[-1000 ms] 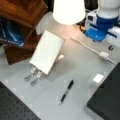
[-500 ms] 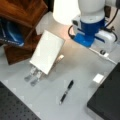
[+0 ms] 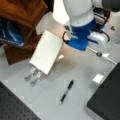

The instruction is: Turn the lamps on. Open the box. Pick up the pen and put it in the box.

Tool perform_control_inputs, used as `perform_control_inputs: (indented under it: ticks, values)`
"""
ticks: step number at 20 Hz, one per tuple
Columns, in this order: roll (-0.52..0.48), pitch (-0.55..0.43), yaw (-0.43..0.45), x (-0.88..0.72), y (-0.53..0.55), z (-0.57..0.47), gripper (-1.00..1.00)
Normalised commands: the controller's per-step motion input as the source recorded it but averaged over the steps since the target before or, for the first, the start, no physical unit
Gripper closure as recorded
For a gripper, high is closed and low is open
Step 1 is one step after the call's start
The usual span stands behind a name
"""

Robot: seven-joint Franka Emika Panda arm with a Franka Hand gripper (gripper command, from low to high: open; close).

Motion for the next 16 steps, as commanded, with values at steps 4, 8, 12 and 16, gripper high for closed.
perform_control_inputs:
  ticks: [4, 8, 12, 16]
  values:
    - [0.387, -0.035, 0.093, 0.25, -0.03, -0.04, -1.0]
    - [0.478, -0.013, 0.032, 0.31, -0.05, -0.05, -1.0]
    - [0.38, -0.03, -0.015, 0.44, 0.0, -0.1, -1.0]
    - [0.306, 0.006, -0.021, 0.46, 0.02, -0.06, -1.0]
